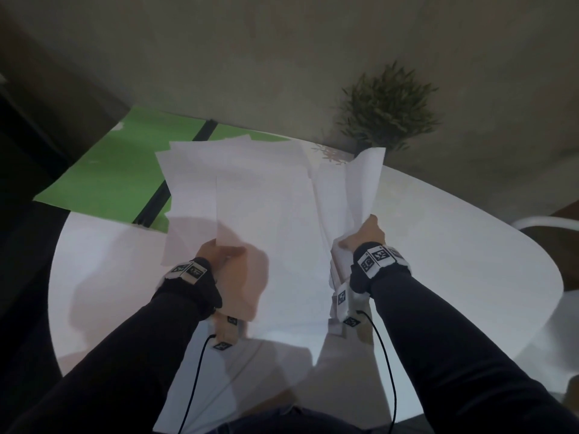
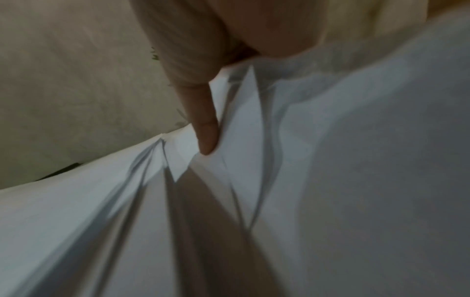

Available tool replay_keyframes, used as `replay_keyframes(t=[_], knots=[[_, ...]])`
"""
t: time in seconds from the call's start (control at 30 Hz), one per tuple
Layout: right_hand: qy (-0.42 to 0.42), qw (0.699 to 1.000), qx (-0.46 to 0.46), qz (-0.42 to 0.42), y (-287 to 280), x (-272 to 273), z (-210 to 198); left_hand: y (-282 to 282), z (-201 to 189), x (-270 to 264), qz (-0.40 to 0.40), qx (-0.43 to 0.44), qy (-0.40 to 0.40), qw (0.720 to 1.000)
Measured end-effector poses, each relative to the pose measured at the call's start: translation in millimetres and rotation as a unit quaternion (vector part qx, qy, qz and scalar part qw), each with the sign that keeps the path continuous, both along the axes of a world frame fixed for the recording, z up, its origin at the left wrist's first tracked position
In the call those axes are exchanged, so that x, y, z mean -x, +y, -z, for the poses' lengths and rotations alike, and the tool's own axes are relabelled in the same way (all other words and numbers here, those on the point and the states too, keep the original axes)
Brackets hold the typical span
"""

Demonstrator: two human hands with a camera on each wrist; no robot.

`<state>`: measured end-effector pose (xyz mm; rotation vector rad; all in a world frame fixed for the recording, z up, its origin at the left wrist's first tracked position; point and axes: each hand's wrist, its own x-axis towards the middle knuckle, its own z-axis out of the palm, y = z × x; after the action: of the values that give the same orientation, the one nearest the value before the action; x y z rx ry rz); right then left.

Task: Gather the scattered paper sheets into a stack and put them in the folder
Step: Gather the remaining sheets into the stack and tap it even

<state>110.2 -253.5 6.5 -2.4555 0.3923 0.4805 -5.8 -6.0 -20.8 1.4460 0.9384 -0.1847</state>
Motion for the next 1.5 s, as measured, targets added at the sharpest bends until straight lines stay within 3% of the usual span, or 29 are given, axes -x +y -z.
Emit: replay_keyframes(t=[0.4, 0.7, 0.87, 1.0, 1.07, 1.2, 1.27, 1.33, 1.4, 1.5], knots=[[-0.149, 0.984, -0.026, -0.097, 14.2, -14.6, -63.9, -0.9, 1.6, -1.7, -0.011, 0.022, 0.004, 1.0], [-0.278, 0.954, -0.02, -0.11, -9.3, -32.9, -153.2, 0.6, 1.6, -2.8, 0.005, -0.014, 0.029, 0.999], [-0.33, 0.927, -0.145, -0.1, -1.5, -17.6, -196.4, 6.0, 6.8, -2.3, 0.018, -0.022, 0.035, 0.999], [-0.356, 0.878, -0.312, -0.067, 2.4, -3.7, -219.2, 3.2, 1.2, -0.7, 0.017, -0.018, 0.038, 0.999], [-0.335, 0.87, -0.361, -0.028, 6.8, -6.7, -208.4, 0.5, -1.4, 0.2, 0.021, -0.005, 0.031, 0.999], [-0.247, 0.904, -0.344, 0.049, 20.0, -16.6, -136.8, -1.7, -5.9, -1.5, 0.01, -0.045, 0.047, 0.998], [-0.193, 0.937, -0.286, 0.058, 22.8, -13.2, -93.8, -0.5, -6.2, -3.1, -0.045, -0.023, 0.038, 0.998], [-0.144, 0.97, -0.187, 0.052, 22.9, -4.3, -58.1, 3.2, 1.1, -6.0, -0.109, 0.078, 0.017, 0.991], [-0.114, 0.986, -0.115, 0.038, 22.8, 7.4, -32.7, 6.8, 3.9, -5.9, -0.113, 0.14, 0.01, 0.984], [-0.077, 0.993, -0.086, 0.003, 25.0, 22.0, -8.9, 7.0, 3.4, -4.5, -0.068, 0.129, 0.017, 0.989]])
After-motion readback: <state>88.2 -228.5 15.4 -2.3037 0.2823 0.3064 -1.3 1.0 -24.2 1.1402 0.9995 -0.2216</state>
